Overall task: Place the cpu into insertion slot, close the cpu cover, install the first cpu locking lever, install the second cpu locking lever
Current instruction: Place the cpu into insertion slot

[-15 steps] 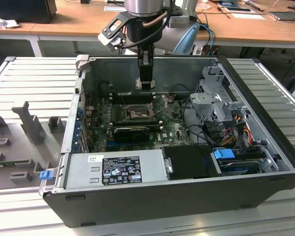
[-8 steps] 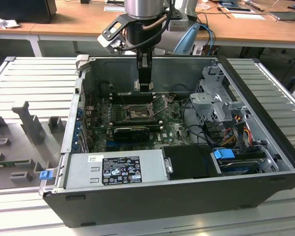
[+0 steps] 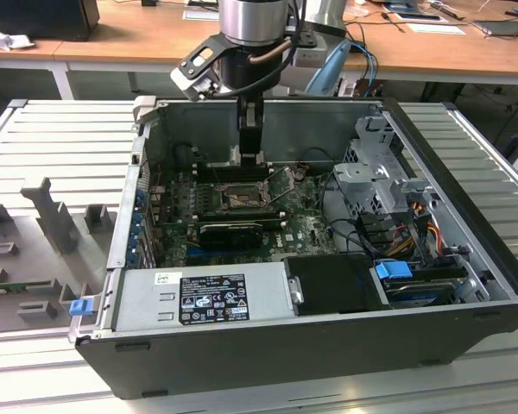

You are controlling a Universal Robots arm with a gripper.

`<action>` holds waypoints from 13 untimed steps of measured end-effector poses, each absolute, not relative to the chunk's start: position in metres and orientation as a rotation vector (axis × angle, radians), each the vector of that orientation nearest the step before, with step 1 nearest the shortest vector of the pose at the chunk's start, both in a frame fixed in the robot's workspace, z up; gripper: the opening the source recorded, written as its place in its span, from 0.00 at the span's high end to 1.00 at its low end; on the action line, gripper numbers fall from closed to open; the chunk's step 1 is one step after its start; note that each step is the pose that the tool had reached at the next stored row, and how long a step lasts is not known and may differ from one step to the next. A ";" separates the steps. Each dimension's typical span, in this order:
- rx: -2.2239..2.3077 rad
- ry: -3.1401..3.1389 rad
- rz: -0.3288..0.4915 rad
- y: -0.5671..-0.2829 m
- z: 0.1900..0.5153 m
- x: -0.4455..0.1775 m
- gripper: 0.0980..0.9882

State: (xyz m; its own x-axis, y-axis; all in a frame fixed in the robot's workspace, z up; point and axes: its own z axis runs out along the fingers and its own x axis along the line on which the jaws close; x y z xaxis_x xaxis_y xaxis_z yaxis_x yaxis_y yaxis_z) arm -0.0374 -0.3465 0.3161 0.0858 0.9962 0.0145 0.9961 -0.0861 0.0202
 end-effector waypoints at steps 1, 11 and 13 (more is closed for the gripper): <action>2.313 2.122 0.033 -0.347 0.315 -0.037 0.52; 2.324 2.132 0.008 -0.347 0.309 -0.037 0.52; 2.325 2.133 0.005 -0.347 0.308 -0.037 0.52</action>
State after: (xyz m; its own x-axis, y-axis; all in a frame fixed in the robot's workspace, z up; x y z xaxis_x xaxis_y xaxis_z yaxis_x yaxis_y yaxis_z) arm -0.0374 -0.3465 0.3083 0.0861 0.9962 0.0118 0.9963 -0.0860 -0.0081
